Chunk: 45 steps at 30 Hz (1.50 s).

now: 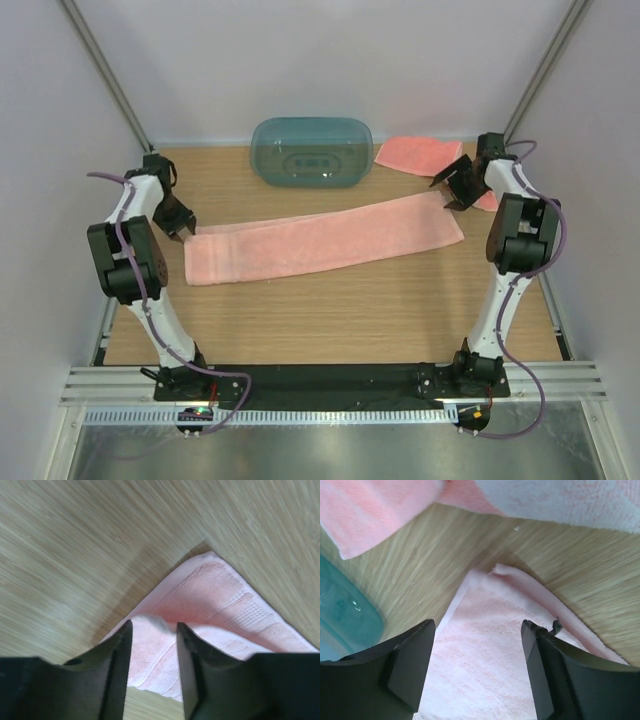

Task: Roll the towels
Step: Fold the towel

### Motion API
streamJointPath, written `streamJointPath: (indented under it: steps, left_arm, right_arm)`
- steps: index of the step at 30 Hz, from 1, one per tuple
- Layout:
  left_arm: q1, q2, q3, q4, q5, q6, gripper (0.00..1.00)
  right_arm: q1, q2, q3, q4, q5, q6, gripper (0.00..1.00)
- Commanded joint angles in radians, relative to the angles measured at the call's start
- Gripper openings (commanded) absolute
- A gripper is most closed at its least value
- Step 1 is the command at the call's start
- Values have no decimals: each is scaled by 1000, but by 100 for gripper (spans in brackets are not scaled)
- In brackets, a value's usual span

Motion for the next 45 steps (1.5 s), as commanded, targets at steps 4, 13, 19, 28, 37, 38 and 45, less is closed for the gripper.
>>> streamJointPath:
  steps: [4,13,19,28,37,38,45]
  left_arm:
    - [-31,-182,-20,34,-91,19,59]
    - [-365,-527,-356,137,-86,-84,55]
    - [-552,-598,-551,311,35,-141,47]
    - [-600,-491,-608,474,129,-155,43]
    - [-592,-336,-611,487,34,-132,38]
    - [-588,-331,-614,485,26,-129,38]
    - [-496,-359,-651,447,-20,-80,37]
  right_arm:
    - [60,-246,52,-43,124,-117,100]
    - [427,-555,-393,147,30,-127,59]
    - [643,-525,-629,483,-218,2,1]
    - [720,-315,-634,631,-329,21,1]
    - [659,-180,-629,689,-387,-19,1]
    - [639,-172,-640,694,-391,-24,1]
    - [535,-190,-694,694,-445,-61,1]
